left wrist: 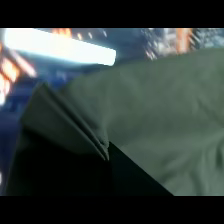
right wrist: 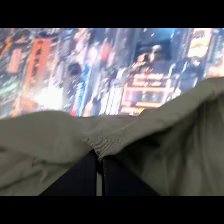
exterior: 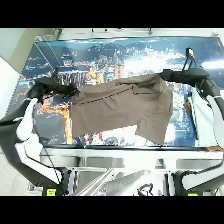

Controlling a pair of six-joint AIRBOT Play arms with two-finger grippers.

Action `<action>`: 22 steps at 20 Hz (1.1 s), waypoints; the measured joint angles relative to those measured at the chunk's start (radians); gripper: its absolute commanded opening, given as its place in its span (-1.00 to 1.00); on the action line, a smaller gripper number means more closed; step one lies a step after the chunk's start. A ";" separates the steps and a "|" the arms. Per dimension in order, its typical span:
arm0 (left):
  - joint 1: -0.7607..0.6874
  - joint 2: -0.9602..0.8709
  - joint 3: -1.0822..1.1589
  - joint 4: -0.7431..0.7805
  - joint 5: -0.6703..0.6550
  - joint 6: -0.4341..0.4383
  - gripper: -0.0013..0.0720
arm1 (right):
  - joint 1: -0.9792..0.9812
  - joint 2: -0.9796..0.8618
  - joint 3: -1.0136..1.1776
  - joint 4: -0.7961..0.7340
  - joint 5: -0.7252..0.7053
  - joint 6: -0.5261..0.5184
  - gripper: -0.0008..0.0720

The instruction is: Fold the shirts.

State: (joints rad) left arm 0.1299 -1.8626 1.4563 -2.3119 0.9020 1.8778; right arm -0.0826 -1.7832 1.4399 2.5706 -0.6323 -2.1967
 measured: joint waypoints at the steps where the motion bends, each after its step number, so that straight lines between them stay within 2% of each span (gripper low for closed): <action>1: -0.002 -0.053 0.060 -0.005 -0.006 0.000 -0.93 | -0.002 -0.047 0.056 0.001 0.006 0.007 -0.94; 6: -0.001 -0.166 0.293 -0.011 -0.046 -0.047 -0.93 | -0.010 -0.262 0.380 0.007 -0.018 0.083 -0.94; 9: -0.006 -0.187 0.364 0.011 -0.055 -0.063 -0.93 | -0.019 -0.335 0.486 0.003 -0.029 0.119 -0.94; 14: -0.014 -0.199 0.363 0.126 -0.062 -0.070 -0.93 | -0.054 -0.372 0.536 -0.073 -0.046 0.177 -0.94; 22: 0.002 -0.201 0.301 0.189 -0.113 -0.079 -0.93 | -0.095 -0.422 0.547 -0.151 -0.130 0.235 -0.94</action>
State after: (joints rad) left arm 0.1318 -2.0636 1.7576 -2.1231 0.7891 1.7985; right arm -0.1772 -2.2051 1.9869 2.4191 -0.7628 -1.9621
